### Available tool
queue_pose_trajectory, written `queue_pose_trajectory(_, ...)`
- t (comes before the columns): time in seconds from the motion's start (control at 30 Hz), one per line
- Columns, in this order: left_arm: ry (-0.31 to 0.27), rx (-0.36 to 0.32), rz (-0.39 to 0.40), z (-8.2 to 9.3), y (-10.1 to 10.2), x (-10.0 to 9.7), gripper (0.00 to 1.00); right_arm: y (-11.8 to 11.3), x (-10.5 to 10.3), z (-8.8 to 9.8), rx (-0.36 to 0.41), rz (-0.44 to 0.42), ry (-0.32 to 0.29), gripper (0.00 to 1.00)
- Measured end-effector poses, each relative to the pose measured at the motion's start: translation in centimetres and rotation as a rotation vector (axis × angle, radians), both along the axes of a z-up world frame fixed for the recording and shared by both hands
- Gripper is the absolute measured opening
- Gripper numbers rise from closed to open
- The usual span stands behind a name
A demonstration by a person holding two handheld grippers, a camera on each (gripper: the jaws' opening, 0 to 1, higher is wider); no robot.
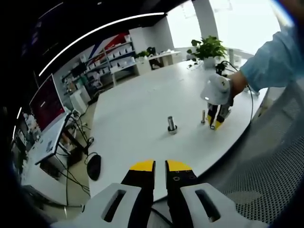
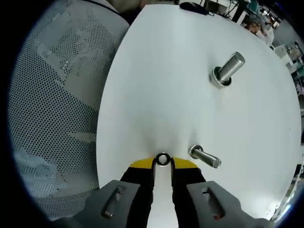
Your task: Place the washer onto the threaded stud by aligning its center hole with the stud, sliding it down to the base, and recovering from edge contact or off-axis alignment until the washer reaches the visible bottom stop.
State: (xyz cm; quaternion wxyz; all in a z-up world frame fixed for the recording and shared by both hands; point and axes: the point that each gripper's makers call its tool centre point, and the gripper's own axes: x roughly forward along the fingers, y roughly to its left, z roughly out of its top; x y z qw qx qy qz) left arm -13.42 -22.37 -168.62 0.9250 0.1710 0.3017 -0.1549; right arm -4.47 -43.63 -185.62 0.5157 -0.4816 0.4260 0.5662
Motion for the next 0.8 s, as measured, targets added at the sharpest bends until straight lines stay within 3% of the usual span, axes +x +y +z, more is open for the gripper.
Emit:
queue_pose_trajectory(0.4, 0.008, 0.004, -0.008, -0.10, -0.08, -0.04, 0.06, 0.03, -0.27, -0.02, -0.058, 0.043, -0.028, 0.16)
queue_pose_trajectory(0.57, 0.003, 0.003, -0.009, -0.03, -0.08, -0.01, 0.06, 0.00, 0.10, 0.03, -0.034, 0.002, 0.004, 0.15)
queue_pose_trajectory(0.8, -0.001, 0.004, -0.012, 0.01, -0.11, 0.01, 0.06, 0.08, -0.06, -0.04, -0.051, 0.019, 0.000, 0.16)
